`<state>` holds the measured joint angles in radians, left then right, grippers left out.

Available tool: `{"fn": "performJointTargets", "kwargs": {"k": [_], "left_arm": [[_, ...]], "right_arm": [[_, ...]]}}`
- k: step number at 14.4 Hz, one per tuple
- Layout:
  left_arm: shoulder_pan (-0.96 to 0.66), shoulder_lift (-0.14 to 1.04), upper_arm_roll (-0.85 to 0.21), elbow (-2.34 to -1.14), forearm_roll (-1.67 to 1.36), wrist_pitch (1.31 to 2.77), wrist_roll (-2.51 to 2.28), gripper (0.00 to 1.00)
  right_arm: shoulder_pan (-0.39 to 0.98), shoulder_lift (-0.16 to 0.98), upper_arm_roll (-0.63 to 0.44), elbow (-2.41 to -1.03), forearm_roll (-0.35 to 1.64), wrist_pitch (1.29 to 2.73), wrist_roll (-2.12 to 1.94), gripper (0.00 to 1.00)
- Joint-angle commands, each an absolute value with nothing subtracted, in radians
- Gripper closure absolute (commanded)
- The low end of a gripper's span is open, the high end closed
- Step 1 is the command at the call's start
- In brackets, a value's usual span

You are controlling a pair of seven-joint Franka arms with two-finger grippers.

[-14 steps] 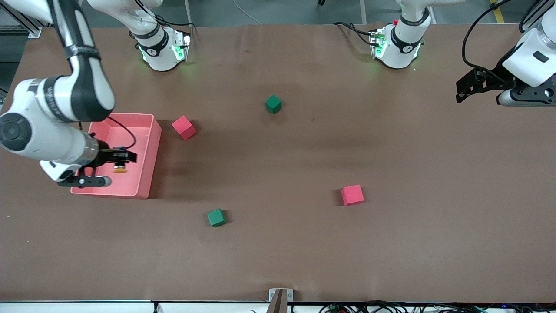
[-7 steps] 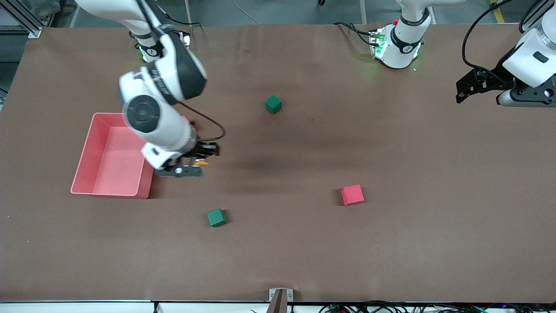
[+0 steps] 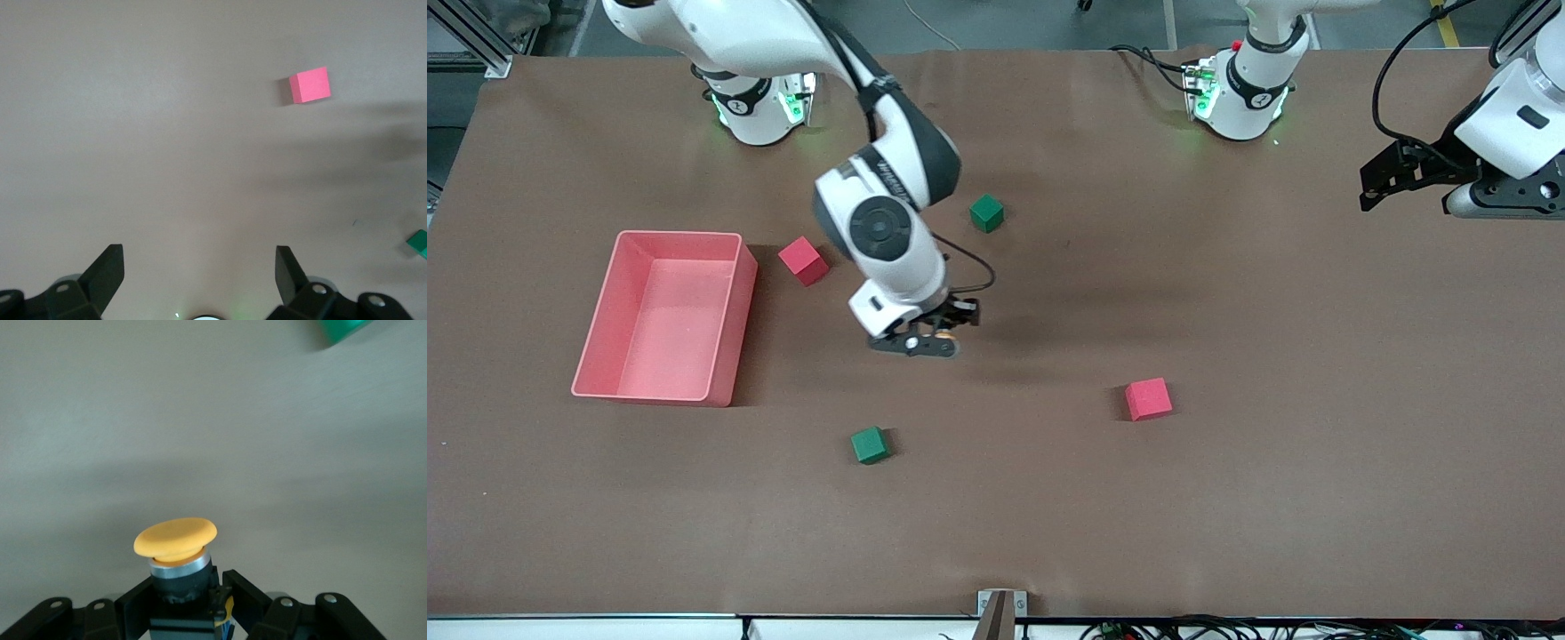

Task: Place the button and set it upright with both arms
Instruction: 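Lift the button out of the tray and carry it to mid-table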

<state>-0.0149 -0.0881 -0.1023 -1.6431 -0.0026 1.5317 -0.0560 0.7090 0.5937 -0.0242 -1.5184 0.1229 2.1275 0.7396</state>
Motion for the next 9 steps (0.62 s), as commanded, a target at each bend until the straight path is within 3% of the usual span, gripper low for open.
{"fn": "performJointTargets", "kwargs": {"k": [1,9], "left_arm": [[-0.014,-0.084,-0.106,-1.634,0.000,1.528,-0.055,0.00],[-0.014,-0.083,-0.106,-1.635,0.000,1.531,-0.055,0.00]], "right_arm": [[0.767,0.672,-0.038,-1.480,0.127,2.175,0.759,0.98],[0.845,0.813,-0.038,-1.480,0.129,2.419,0.764,0.98]]}}
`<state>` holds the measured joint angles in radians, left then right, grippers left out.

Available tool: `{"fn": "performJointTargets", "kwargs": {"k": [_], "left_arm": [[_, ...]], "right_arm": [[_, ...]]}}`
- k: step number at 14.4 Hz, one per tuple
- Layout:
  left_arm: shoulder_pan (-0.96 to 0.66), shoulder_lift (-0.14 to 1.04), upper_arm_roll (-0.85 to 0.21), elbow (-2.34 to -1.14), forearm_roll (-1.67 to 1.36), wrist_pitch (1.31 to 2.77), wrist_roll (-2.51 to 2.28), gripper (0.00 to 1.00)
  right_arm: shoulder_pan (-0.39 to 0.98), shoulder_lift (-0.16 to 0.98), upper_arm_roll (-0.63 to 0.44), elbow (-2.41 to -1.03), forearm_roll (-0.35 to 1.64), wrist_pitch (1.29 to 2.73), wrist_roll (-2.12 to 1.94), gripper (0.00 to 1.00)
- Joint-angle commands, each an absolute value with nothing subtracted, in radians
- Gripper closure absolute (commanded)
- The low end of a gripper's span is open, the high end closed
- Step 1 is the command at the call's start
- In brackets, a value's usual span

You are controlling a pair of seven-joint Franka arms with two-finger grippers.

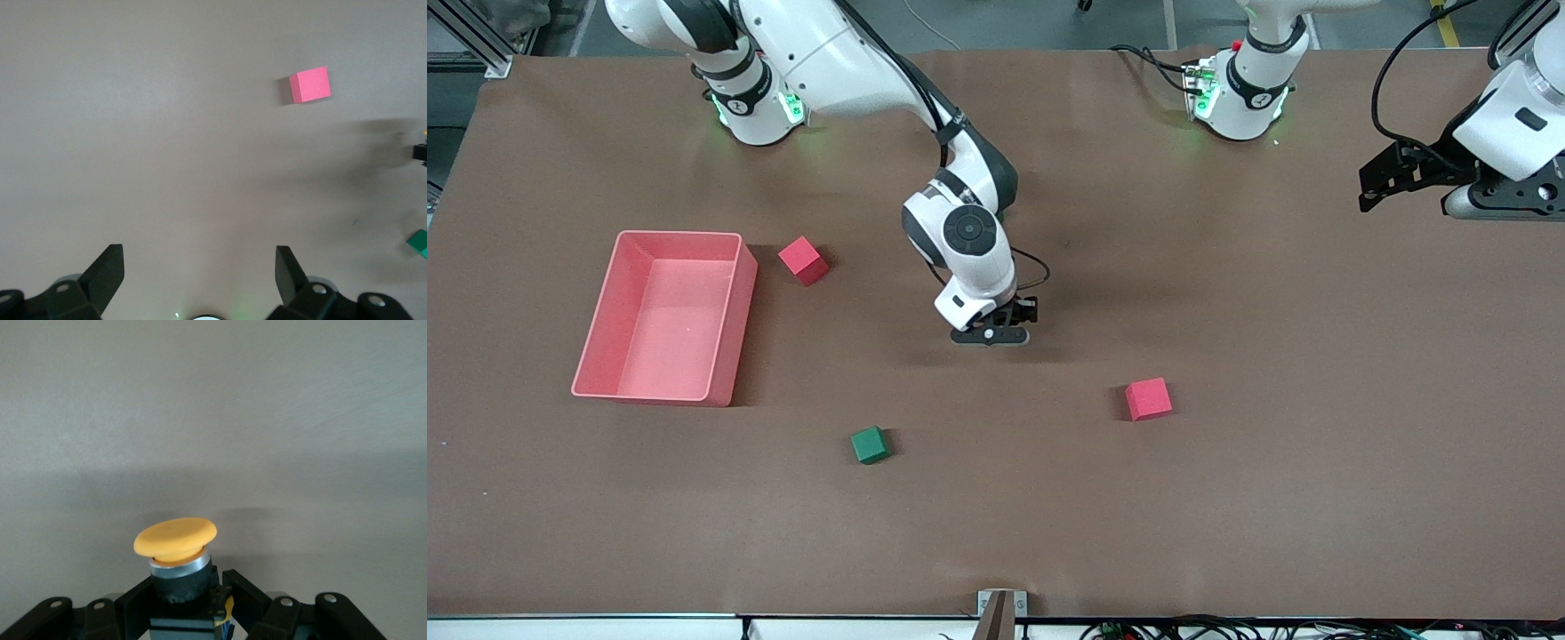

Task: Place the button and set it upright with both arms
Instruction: 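Lift the button out of the tray and carry it to mid-table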

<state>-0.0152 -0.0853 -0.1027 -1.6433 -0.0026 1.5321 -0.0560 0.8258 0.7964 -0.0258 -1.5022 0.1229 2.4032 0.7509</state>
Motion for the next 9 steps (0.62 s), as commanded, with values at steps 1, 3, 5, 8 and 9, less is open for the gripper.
{"fn": "performJointTargets", "kwargs": {"k": [1,3,5,8,9], "left_arm": [[-0.014,-0.083,-0.106,-1.635,0.000,1.532,-0.055,0.00],[-0.014,-0.080,-0.106,-1.635,0.000,1.532,-0.055,0.00],[-0.014,-0.080,-0.106,-1.635,0.000,1.532,-0.055,0.00],[-0.014,-0.080,-0.107,-1.634,0.000,1.532,-0.070,0.00],[-0.014,-0.078,-0.106,-1.634,0.000,1.532,-0.072,0.00]], "right_arm": [[0.847,0.819,-0.038,-1.479,0.130,2.421,0.765,0.94],[0.851,0.827,-0.040,-1.480,0.126,2.421,0.772,0.25],[0.853,0.822,-0.044,-1.479,0.126,2.419,0.769,0.00],[0.842,0.798,-0.051,-1.476,0.124,2.405,0.761,0.00],[0.835,0.775,-0.055,-1.479,0.123,2.399,0.761,0.00]]}}
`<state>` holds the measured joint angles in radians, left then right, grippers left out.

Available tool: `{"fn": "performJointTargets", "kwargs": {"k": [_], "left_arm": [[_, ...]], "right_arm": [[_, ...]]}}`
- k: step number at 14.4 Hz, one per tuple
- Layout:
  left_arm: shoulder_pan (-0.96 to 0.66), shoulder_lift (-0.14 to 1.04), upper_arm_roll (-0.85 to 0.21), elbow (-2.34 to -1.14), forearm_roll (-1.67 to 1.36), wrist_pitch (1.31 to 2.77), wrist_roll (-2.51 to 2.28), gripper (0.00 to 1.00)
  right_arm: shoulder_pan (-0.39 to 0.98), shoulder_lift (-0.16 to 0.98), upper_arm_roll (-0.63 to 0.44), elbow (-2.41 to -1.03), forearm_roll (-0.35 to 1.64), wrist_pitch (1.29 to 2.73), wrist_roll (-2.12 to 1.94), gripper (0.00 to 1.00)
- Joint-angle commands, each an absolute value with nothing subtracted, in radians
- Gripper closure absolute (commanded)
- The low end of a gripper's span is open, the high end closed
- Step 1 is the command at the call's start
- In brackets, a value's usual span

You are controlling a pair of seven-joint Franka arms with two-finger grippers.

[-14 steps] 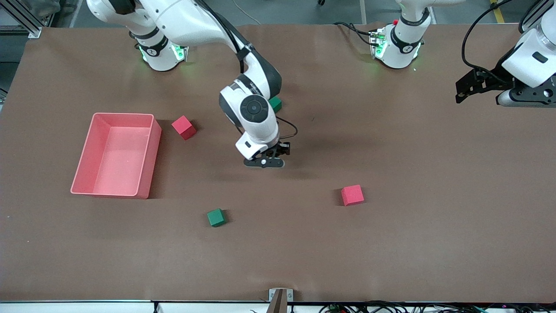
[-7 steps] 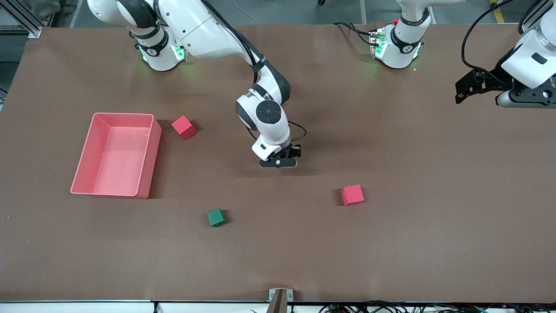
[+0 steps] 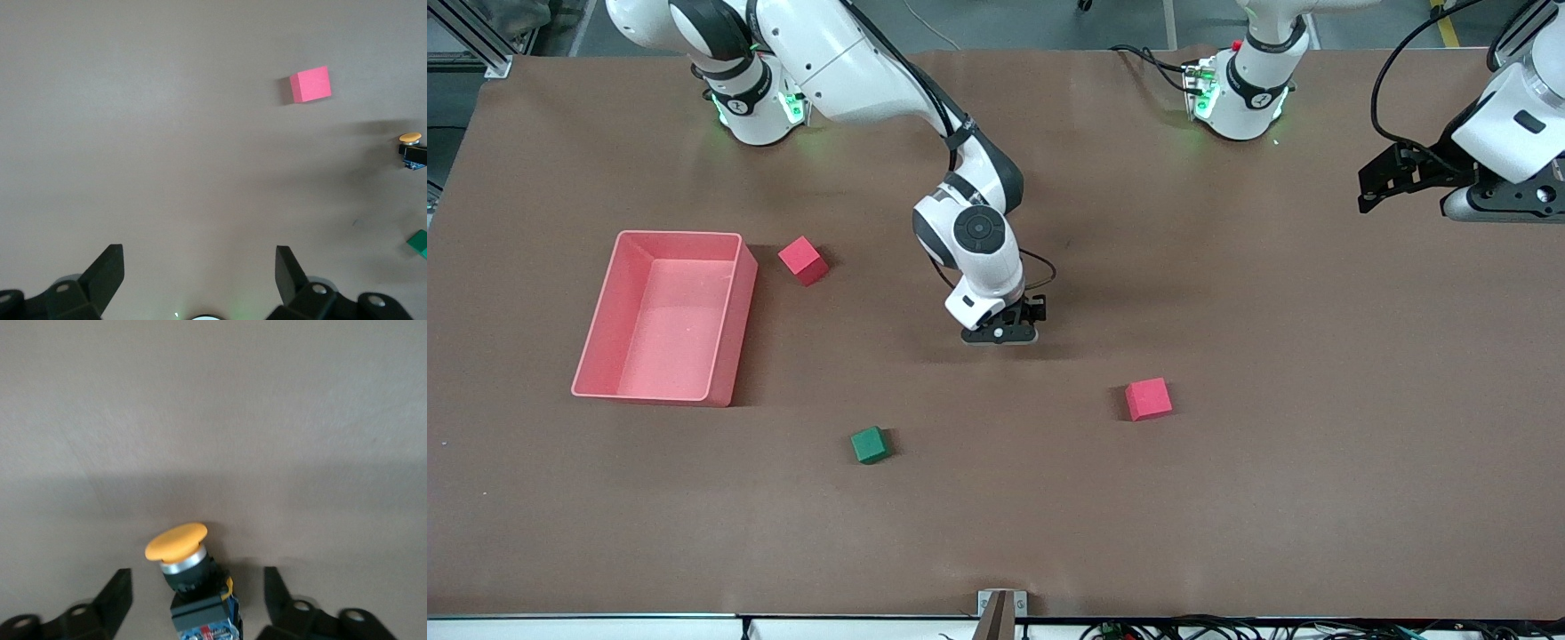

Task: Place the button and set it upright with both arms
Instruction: 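Set the button upright, open the right gripper while the left gripper approaches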

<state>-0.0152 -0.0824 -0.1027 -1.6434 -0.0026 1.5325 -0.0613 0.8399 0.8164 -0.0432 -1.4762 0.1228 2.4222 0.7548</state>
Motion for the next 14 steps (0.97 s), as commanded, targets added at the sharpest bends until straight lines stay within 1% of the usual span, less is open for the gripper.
{"fn": "performJointTargets", "kwargs": {"k": [1,5,7,12,14], "left_arm": [[-0.014,-0.078,-0.107,-1.634,0.000,1.532,-0.072,0.00],[-0.014,-0.078,-0.107,-1.631,0.000,1.534,-0.074,0.00],[-0.014,-0.078,-0.107,-1.629,-0.002,1.537,-0.074,0.00],[-0.021,-0.065,-0.109,-1.629,-0.002,1.589,-0.075,0.00],[-0.037,-0.036,-0.113,-1.629,0.000,1.598,-0.093,0.00]], "right_arm": [[0.833,0.746,-0.075,-1.480,0.124,2.361,0.762,0.00],[0.831,0.548,-0.233,-1.476,0.123,2.076,0.755,0.00],[0.830,0.477,-0.306,-1.476,0.123,2.008,0.747,0.00],[0.830,0.328,-0.466,-1.470,0.123,1.814,0.642,0.00],[0.830,0.311,-0.547,-1.415,0.123,1.661,0.567,0.00]]}}
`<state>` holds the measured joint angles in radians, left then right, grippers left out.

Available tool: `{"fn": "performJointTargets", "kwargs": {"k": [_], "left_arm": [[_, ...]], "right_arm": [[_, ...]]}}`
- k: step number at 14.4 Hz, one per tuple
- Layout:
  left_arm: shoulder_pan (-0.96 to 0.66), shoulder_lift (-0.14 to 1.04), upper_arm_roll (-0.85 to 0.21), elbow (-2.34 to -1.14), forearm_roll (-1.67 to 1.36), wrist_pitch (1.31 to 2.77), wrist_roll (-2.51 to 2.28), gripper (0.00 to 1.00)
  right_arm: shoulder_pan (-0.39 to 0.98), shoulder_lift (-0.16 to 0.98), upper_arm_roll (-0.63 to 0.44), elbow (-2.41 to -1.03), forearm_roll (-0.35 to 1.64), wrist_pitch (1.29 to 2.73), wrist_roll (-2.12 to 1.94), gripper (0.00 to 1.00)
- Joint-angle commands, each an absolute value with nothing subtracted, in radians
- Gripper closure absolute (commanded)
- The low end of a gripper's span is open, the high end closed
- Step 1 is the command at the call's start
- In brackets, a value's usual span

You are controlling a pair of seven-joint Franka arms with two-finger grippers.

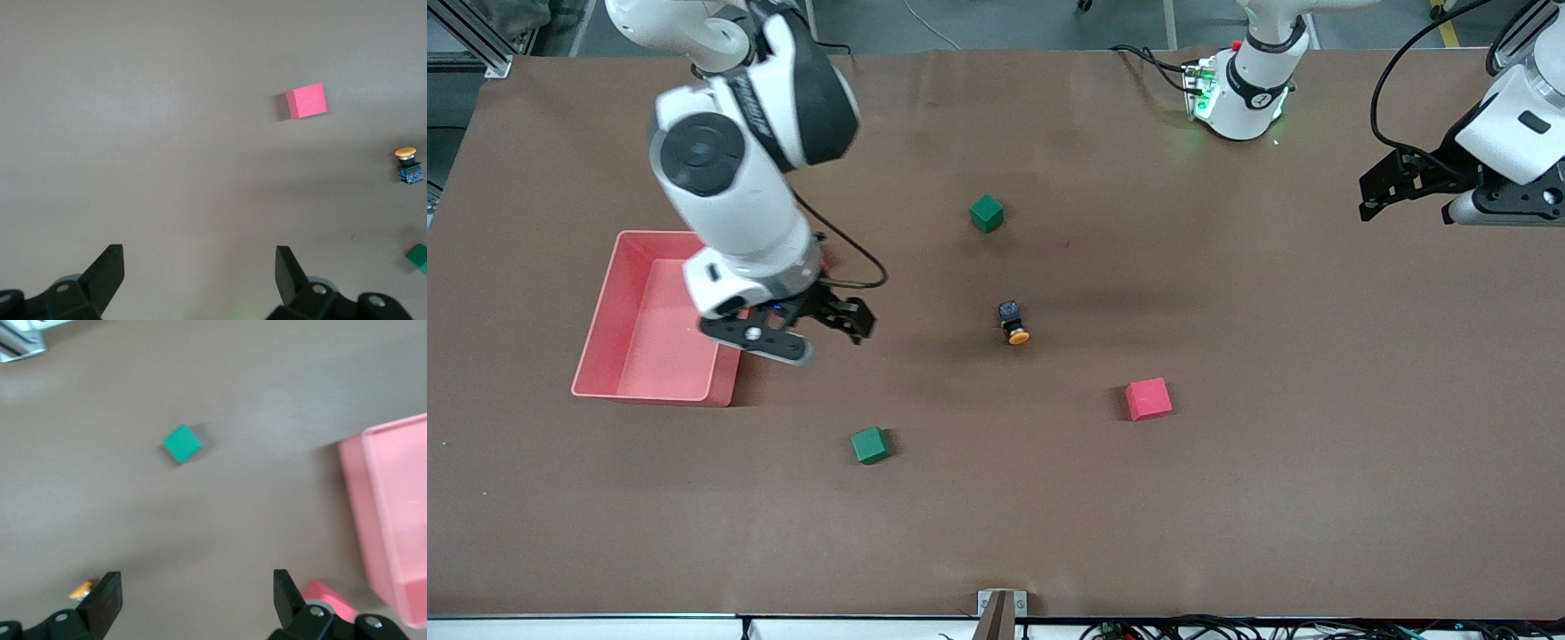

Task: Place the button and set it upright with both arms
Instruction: 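Set the button upright, open the right gripper while the left gripper approaches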

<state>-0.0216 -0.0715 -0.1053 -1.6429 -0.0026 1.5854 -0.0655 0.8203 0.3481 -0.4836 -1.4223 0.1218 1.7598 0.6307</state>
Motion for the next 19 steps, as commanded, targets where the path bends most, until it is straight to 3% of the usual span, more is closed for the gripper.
{"fn": "performJointTargets", "kwargs": {"k": [1,4,9,12,15,19], "left_arm": [[-0.050,-0.028,-0.126,-1.629,0.002,1.614,-0.127,0.00],[-0.054,0.003,-0.164,-1.637,0.002,1.647,-0.201,0.00],[-0.057,0.067,-0.227,-1.638,-0.038,1.687,-0.299,0.00],[-0.057,0.139,-0.322,-1.638,-0.029,1.738,-0.457,0.00],[-0.063,0.213,-0.409,-1.641,-0.006,1.796,-0.627,0.00],[-0.172,0.326,-0.417,-1.643,0.057,1.916,-0.854,0.00]], "right_arm": [[0.830,0.311,-0.590,-1.390,0.126,1.593,0.504,0.00],[0.830,0.299,-0.714,-1.356,0.127,1.456,0.271,0.00],[0.831,0.198,-0.882,-1.379,0.135,1.425,0.039,0.00],[0.830,0.103,-0.887,-1.454,0.126,1.469,0.018,0.00],[0.828,0.077,-0.887,-1.470,0.095,1.474,-0.014,0.00],[0.830,0.084,-0.887,-1.466,0.094,1.491,-0.014,0.00]]}}
